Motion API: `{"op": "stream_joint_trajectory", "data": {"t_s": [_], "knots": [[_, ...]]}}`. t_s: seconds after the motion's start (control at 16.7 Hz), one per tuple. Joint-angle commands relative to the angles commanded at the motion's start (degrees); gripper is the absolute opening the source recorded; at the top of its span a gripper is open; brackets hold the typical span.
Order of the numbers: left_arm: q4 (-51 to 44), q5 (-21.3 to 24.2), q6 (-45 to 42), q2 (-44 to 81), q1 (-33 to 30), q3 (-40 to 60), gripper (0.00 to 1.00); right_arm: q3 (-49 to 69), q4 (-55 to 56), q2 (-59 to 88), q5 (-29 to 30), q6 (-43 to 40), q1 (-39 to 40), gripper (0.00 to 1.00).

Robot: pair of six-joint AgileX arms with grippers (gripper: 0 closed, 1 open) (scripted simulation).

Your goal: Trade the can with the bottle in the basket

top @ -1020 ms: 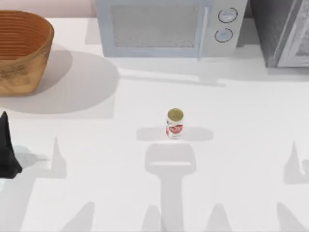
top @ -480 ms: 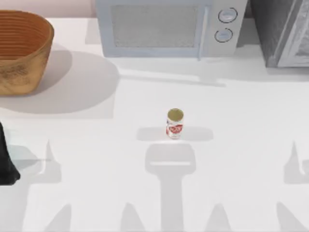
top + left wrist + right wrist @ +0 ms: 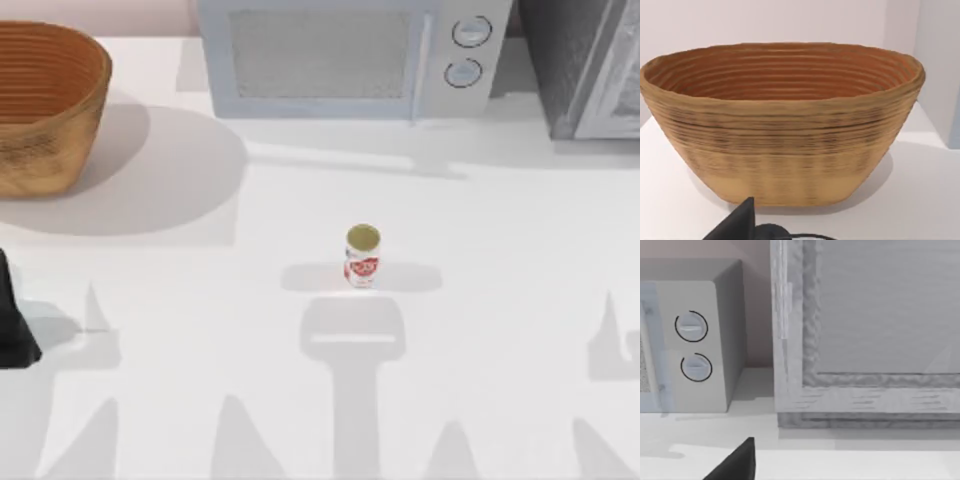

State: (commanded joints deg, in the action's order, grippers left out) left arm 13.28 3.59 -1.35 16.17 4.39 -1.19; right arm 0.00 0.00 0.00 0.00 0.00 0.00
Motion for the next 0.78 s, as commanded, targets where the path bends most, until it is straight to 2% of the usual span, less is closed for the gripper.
{"op": "stream_joint_trajectory", "data": {"t_s": [0.78], "knots": [[54.04, 16.15, -5.86, 63.21, 14.32, -0.87, 1.00, 0.00, 0.00, 0.00, 0.00, 0.00, 0.00, 1.00]]}}
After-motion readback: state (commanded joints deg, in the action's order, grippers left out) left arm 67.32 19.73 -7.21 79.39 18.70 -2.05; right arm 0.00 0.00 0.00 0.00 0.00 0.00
